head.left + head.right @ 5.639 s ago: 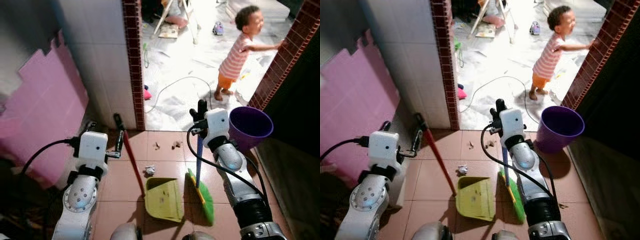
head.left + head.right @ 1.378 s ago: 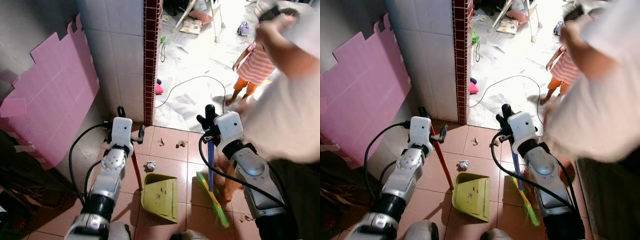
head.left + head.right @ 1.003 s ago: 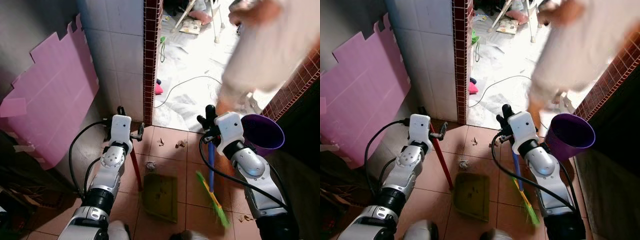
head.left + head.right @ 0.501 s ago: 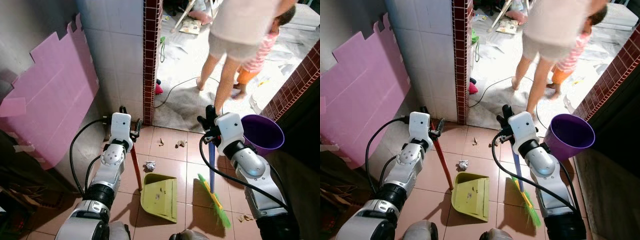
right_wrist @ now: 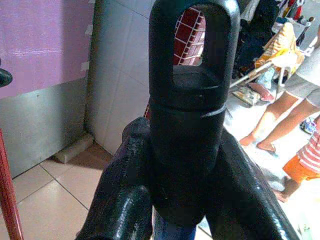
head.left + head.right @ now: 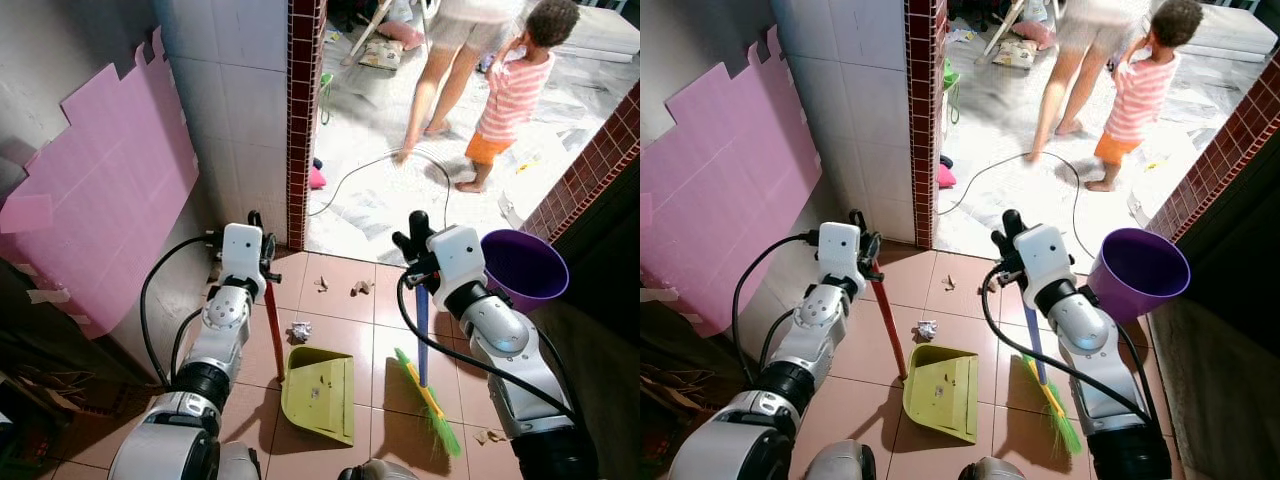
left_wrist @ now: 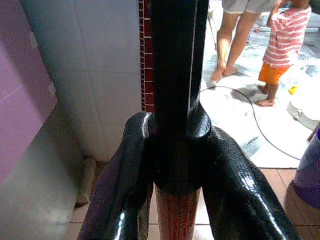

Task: Sweep floor

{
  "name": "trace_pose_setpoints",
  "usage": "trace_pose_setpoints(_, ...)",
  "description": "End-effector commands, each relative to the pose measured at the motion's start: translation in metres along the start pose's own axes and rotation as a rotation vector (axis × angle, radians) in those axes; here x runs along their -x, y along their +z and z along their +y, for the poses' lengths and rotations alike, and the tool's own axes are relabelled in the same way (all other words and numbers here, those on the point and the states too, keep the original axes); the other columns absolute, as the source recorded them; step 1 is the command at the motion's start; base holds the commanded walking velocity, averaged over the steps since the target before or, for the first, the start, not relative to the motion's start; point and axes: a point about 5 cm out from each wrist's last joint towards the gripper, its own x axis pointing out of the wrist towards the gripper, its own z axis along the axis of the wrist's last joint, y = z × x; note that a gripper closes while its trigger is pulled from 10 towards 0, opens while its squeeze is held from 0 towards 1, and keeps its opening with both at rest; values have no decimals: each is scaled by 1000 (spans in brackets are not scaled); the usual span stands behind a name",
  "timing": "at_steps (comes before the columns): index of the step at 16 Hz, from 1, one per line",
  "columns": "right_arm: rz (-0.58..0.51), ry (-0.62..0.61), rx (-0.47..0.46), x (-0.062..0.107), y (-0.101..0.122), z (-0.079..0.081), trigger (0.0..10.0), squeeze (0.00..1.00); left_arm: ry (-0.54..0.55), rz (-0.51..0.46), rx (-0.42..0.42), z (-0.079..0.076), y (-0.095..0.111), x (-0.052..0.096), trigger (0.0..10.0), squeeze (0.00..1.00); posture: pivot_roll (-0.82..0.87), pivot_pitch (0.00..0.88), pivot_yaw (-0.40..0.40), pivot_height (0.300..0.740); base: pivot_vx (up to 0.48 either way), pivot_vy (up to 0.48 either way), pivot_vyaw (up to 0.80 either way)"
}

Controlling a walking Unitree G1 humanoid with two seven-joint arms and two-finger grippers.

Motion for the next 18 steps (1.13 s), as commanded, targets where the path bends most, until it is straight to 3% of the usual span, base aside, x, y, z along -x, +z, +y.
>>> trace_pose_setpoints(1,-53,-3,37,-4,14,-4,10000,0,-14,-15,-14,-1,5,-3,0,0,-147,0,-81,740,0,0,0)
trace_pose_setpoints(7,-63,-9,34,-8,14,-3,10000,0,-24,-37,-51,-1,8,-5,0,0,-139,0,-70,740,0,0,0)
trace_pose_setpoints(13,-109,-17,-18,-27,18,14,10000,0,10,-175,17,7,40,-9,0,0,-65,0,-15,740,0,0,0)
trace_pose_setpoints(16,-148,-11,-53,-42,22,29,10000,0,100,-243,-43,17,61,-8,0,0,-23,0,42,740,0,0,0)
trace_pose_setpoints(17,-154,-13,-54,-45,22,30,10000,0,115,-240,-44,20,62,-7,3059,0,-19,0,52,740,0,0,0)
trace_pose_setpoints(18,-157,-14,-55,-47,23,31,10000,0,124,-237,-43,21,62,-7,3059,0,-17,0,57,740,0,0,0)
